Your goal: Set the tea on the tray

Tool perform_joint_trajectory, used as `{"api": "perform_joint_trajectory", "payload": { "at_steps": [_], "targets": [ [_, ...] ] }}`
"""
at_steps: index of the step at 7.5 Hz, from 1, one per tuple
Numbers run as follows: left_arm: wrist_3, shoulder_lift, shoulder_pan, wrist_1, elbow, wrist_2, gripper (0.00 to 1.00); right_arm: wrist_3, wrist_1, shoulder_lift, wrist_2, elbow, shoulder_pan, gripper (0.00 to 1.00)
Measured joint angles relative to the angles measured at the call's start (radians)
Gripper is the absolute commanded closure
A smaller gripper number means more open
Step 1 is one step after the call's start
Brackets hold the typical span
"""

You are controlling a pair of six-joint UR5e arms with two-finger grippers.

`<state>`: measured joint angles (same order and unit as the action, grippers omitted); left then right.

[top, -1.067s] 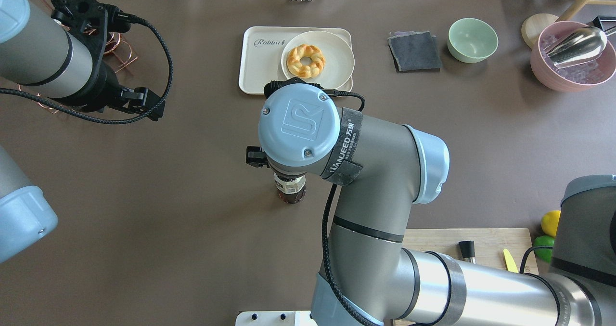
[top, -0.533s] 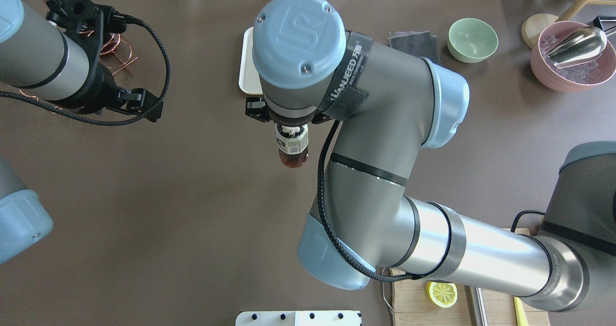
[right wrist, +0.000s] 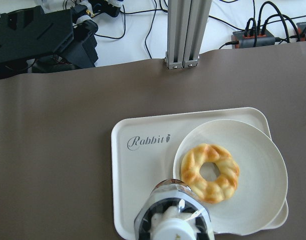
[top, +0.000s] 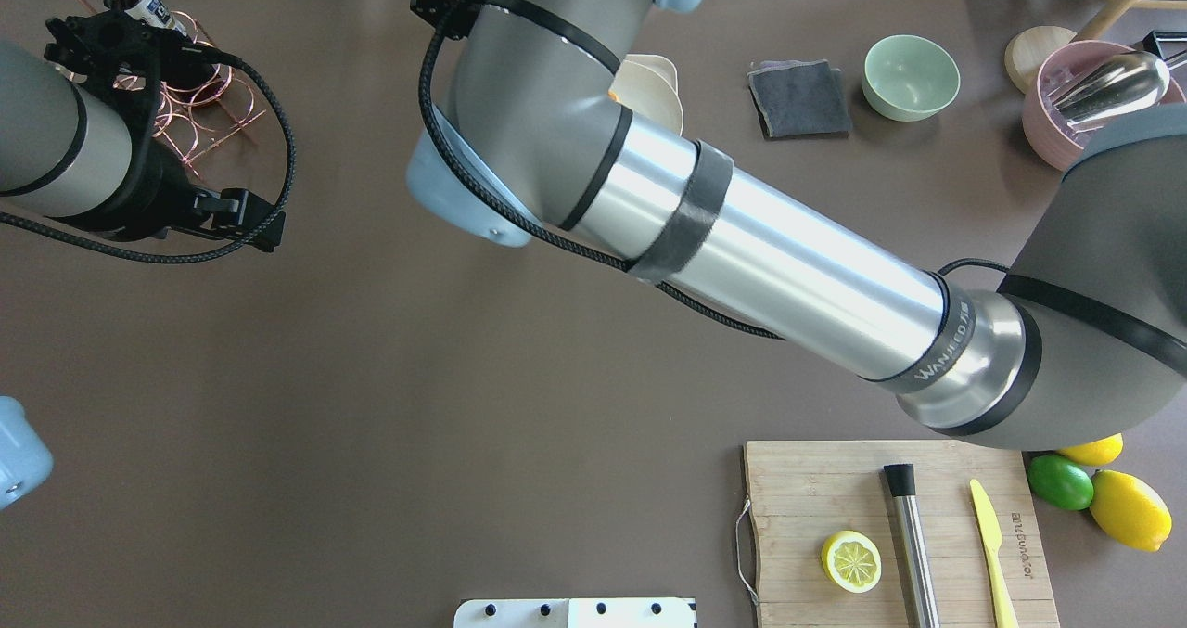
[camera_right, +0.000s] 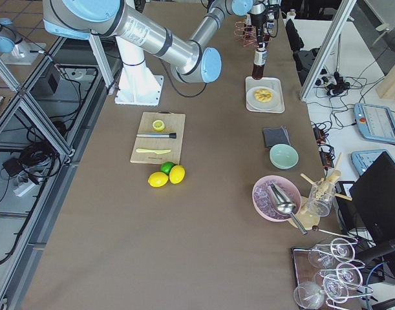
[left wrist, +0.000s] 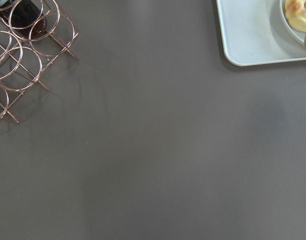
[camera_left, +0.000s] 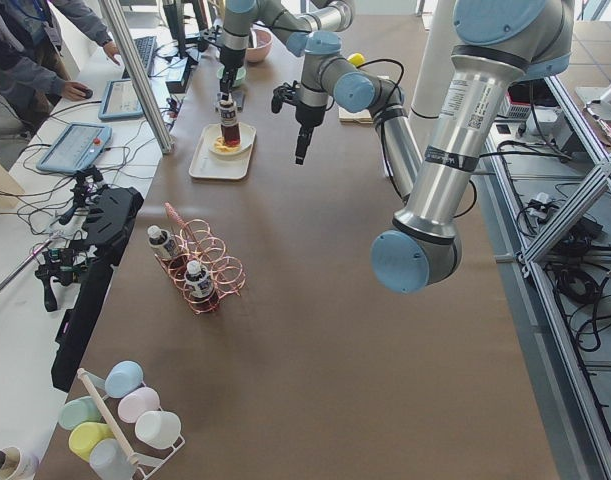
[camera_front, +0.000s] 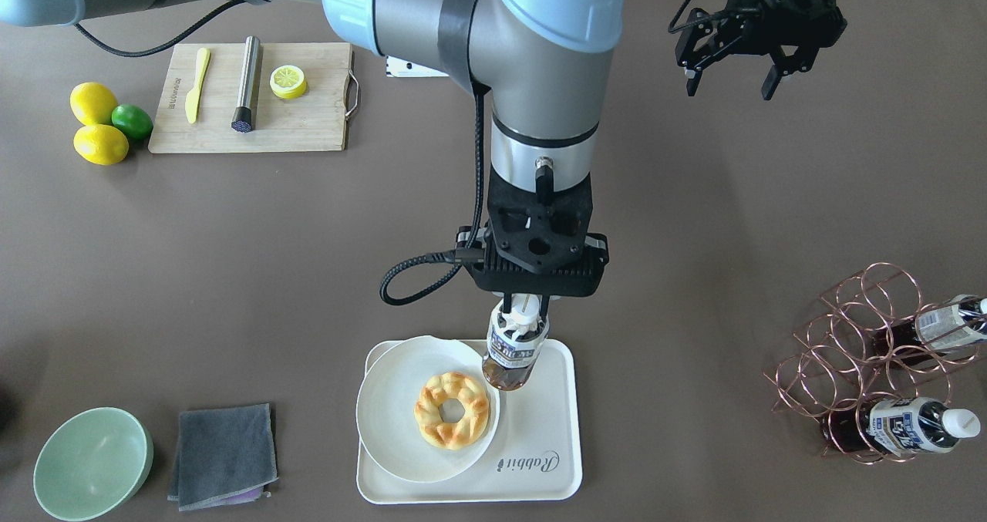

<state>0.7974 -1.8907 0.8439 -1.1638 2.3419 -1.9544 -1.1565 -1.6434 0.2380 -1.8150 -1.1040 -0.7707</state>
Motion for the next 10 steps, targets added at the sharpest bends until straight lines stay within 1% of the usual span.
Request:
{"api": "perform_joint_trajectory", "payload": {
  "at_steps": [1,2,3,4,5,7,8,9,10],
  "targets": [
    [-0.113,0.052,0.081,-0.009,-0.005,-0.06,0.03,-0.007,0.096,-0.036,-0.001,0.117,-0.007,1.0],
    [-0.273,0.112,0.192,-0.013,-0.024,-0.117,0.03,-0.03,0.187,-0.075,0.0,0.23,-0.007,1.0],
    [-0.45,0.15,0.328,-0.015,-0.076,-0.19,0.03,-0.06,0.277,-0.1,0.007,0.321,0.002,1.0],
    [-0.582,0.166,0.428,-0.014,-0.13,-0.263,0.03,-0.076,0.33,-0.111,0.014,0.377,0.008,0.01],
    [-0.652,0.173,0.481,-0.014,-0.165,-0.303,0.03,-0.084,0.363,-0.116,0.018,0.415,0.011,0.0],
    [-0.685,0.175,0.507,-0.014,-0.182,-0.324,0.03,-0.078,0.378,-0.13,0.015,0.438,0.005,0.0],
    [-0.684,0.175,0.509,-0.014,-0.182,-0.328,0.03,-0.053,0.37,-0.136,-0.006,0.439,-0.008,0.0],
    [-0.683,0.175,0.51,-0.013,-0.179,-0.33,0.03,-0.02,0.336,-0.146,-0.052,0.428,-0.033,0.0],
    [-0.682,0.175,0.511,-0.013,-0.178,-0.331,0.03,0.021,0.276,-0.144,-0.102,0.38,-0.059,0.0]
  ]
}}
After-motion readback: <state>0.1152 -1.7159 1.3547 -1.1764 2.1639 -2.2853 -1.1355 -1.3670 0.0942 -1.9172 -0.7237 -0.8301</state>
